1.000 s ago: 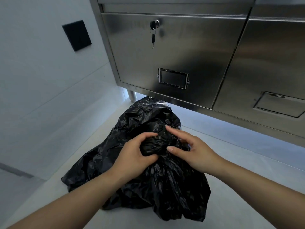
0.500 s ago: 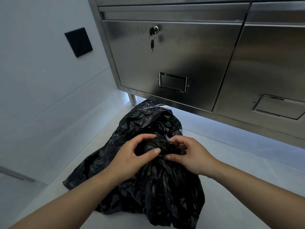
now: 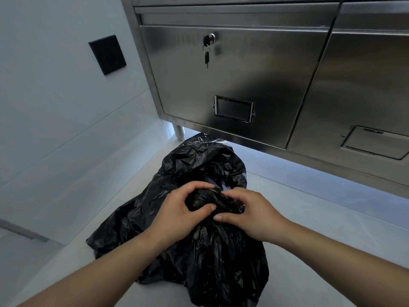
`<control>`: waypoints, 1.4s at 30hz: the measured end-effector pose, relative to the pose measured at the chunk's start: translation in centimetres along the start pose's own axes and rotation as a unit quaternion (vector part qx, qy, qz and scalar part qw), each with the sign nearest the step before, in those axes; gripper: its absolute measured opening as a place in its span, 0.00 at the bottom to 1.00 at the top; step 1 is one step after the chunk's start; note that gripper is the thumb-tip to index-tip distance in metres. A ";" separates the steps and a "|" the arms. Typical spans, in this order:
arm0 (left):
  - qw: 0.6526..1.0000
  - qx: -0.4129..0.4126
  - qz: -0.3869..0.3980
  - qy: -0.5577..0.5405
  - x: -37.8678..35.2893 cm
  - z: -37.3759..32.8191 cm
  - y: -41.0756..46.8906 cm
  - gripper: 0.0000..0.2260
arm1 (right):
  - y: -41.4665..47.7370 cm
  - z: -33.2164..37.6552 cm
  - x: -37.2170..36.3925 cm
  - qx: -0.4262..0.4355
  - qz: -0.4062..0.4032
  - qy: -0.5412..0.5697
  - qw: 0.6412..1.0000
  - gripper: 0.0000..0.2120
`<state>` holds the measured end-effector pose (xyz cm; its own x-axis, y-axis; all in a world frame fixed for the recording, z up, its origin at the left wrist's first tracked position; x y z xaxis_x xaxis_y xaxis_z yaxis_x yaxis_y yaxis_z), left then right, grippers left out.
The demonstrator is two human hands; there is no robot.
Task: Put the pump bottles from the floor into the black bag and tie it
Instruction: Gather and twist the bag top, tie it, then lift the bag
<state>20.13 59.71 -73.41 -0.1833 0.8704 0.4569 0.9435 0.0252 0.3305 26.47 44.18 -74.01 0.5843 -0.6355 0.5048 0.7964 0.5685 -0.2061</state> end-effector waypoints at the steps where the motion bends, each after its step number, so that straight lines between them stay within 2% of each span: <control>1: 1.000 -0.002 -0.002 -0.004 0.0 0.1 0.0 0.15 | 0.0 0.0 0.0 -0.003 -0.020 0.001 1.000 0.14; 4: 0.999 0.022 0.013 -0.025 0.3 -0.2 0.3 0.14 | 0.1 0.6 0.6 -0.019 -0.055 -0.002 0.998 0.08; 7: 0.998 0.029 0.043 -0.025 1.5 -2.5 1.5 0.18 | -0.1 2.9 2.4 -0.040 -0.076 -0.007 0.996 0.07; 11: 0.996 0.057 0.013 -0.060 4.9 -7.4 2.8 0.16 | -1.9 8.3 4.6 -0.064 -0.107 0.021 0.992 0.07; 15: 0.992 0.098 -0.034 -0.071 9.2 -14.4 2.6 0.11 | -6.0 16.4 6.7 -0.096 -0.104 0.033 0.989 0.10; 19: 0.979 0.142 -0.076 -0.122 14.2 -22.8 3.8 0.10 | -9.6 25.8 10.1 -0.112 -0.094 0.053 0.988 0.10; 22: 0.975 0.145 -0.089 -0.146 18.5 -30.4 6.2 0.11 | -12.4 33.5 13.8 -0.134 -0.099 0.064 0.984 0.10; 27: 0.975 0.145 -0.041 -0.163 24.2 -43.0 9.7 0.12 | -17.8 45.1 20.1 -0.177 -0.107 0.074 0.976 0.13; 32: 0.973 0.108 0.021 -0.203 27.2 -52.3 12.3 0.12 | -24.2 53.2 25.4 -0.169 -0.152 0.129 0.965 0.19; 37: 0.959 0.068 0.129 -0.245 26.0 -58.1 13.2 0.12 | -30.6 56.0 28.2 -0.194 -0.232 0.168 0.938 0.20; 42: 0.937 0.038 0.223 -0.266 21.5 -63.5 12.5 0.11 | -37.8 55.5 30.8 -0.208 -0.322 0.178 0.906 0.18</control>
<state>10.43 47.55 -6.96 0.3779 0.9244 0.0524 0.9144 -0.3815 0.1355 5.75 32.11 -4.16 -0.0691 -0.9362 0.3447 0.9370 -0.1795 -0.2995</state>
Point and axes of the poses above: each hand's wrist, its own y-axis towards the middle knuckle, its own x-axis out of the back of the hand, z = x × y, the point moved 4 cm from there along y, towards the middle knuckle, and after that the axes turned 15 degrees about -x, right-handed, at the moved point
